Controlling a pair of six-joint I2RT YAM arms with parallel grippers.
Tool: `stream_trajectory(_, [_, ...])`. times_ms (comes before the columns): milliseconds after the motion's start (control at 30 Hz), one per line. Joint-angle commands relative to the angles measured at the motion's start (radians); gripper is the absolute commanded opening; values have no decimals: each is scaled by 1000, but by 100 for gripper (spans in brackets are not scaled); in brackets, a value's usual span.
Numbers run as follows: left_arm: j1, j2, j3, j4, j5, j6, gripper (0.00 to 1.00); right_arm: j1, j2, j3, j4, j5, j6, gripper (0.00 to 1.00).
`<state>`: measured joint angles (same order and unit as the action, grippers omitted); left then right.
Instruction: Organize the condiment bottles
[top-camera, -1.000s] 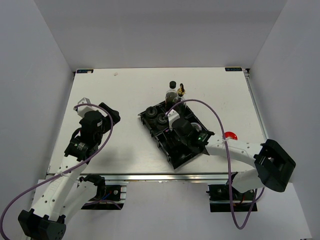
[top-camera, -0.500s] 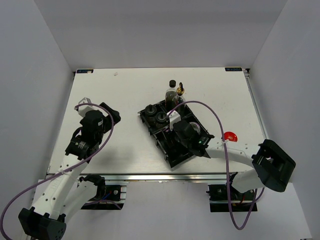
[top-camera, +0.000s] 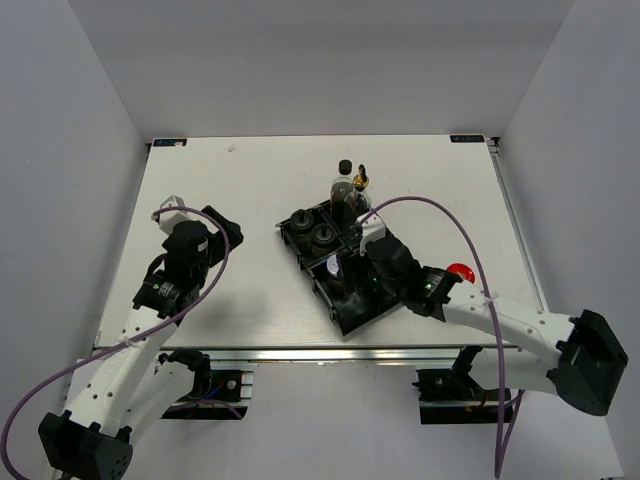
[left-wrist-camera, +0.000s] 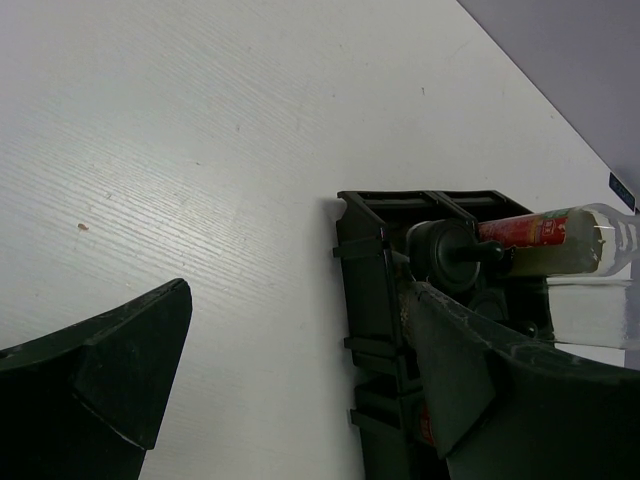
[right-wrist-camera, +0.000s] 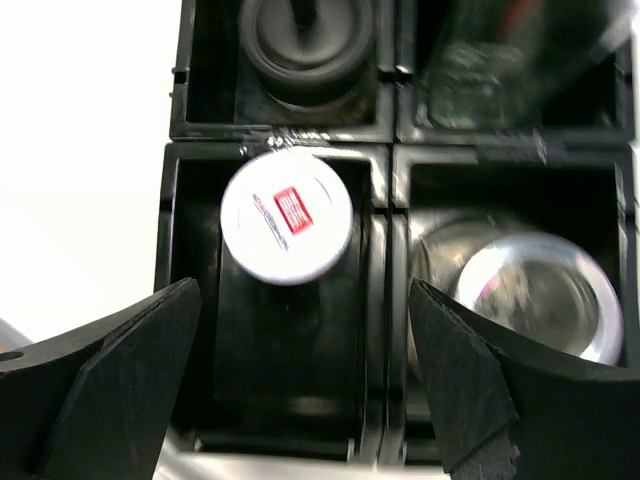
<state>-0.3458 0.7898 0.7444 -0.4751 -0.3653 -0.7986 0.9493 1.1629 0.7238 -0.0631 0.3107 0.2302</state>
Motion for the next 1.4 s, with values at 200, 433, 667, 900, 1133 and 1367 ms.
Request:
stream_trajectory(200, [4, 17, -28, 56, 38, 2, 98, -88, -183, 118, -573, 469, 381, 89])
stream_trajectory(433, [4, 42, -33, 72, 52, 19, 98, -257, -219, 178, -771, 527, 482, 89])
stream_trajectory(667, [2, 51, -31, 72, 58, 24, 98, -478, -201, 128, -735, 355, 396, 89])
stream_trajectory(900, [4, 54, -33, 75, 65, 22, 98, -564, -170, 62, -673, 242, 339, 89])
stream_trajectory(1133, [4, 54, -31, 81, 68, 24, 98, -587, -178, 42, -666, 214, 344, 83])
stream_trajectory(1367, [4, 51, -33, 81, 66, 22, 98, -595, -207, 77, -673, 208, 345, 38])
